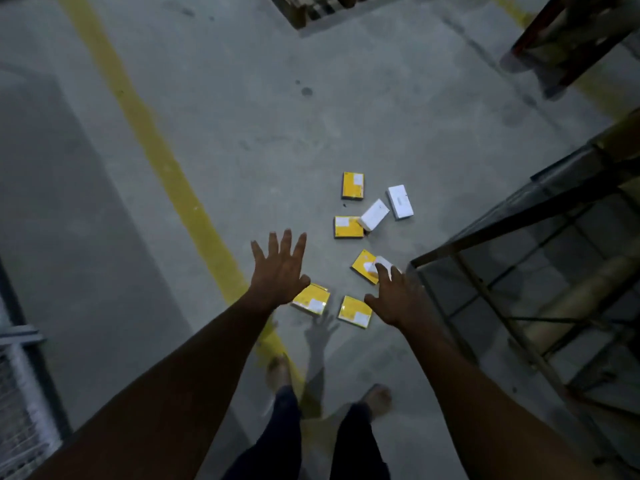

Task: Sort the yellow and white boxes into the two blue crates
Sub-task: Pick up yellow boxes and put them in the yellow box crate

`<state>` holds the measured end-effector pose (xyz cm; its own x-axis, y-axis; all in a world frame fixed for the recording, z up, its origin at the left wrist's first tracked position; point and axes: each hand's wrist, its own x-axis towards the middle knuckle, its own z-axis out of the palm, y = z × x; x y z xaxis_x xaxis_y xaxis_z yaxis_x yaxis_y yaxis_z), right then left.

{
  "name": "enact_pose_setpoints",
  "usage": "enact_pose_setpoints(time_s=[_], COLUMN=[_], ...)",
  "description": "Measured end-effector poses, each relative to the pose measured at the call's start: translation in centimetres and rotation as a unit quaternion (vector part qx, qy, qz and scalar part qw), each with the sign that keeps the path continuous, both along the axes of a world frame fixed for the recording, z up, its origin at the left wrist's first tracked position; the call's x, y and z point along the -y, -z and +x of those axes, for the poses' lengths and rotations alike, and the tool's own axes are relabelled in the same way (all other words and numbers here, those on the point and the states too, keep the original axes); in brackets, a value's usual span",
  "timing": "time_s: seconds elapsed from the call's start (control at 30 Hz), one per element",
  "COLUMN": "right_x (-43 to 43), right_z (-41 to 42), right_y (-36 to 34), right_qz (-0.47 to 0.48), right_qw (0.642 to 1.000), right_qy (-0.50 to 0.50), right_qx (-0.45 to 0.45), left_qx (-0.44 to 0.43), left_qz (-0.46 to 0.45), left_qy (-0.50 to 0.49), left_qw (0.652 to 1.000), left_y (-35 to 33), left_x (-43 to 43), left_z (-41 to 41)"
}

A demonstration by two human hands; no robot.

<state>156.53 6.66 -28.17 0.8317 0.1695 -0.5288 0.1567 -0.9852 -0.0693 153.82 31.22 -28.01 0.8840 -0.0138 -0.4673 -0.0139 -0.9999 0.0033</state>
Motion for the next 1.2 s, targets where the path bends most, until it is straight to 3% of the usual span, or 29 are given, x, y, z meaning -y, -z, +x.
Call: enact_pose_setpoints(time_s=[0.17, 0.47, 0.63, 0.9, 1.2], right_x=[2.0, 5.0, 7.2, 6.9, 5.6], right_z=[4.8, 3.2, -0.1, -1.6, -0.7], right_y=[14.8, 42.9, 54.0, 62.8, 64.8], right_qz=[0.039, -0.003, -0.044, -0.045, -0.108], right_qw=[0.999, 0.996, 0.993, 0.992, 0.990], right_qy=[0.028, -0.041, -0.092, -0.114, -0.079], right_qx=[-0.023, -0.079, -0.054, -0.037, -0.051], left_qx=[0.080, -0.018, -0.048, -0.025, -0.026], left_qz=[-0.009, 0.011, 0.032, 0.047, 0.062], left_qy=[0.046, 0.103, 0.162, 0.187, 0.187], left_qw=[0.996, 0.994, 0.985, 0.981, 0.980], left_y=[12.3, 40.5, 52.1, 61.3, 63.9], left_x=[1.9, 6.0, 7.8, 9.7, 9.1], left_z=[4.3, 2.3, -0.4, -0.9, 0.5])
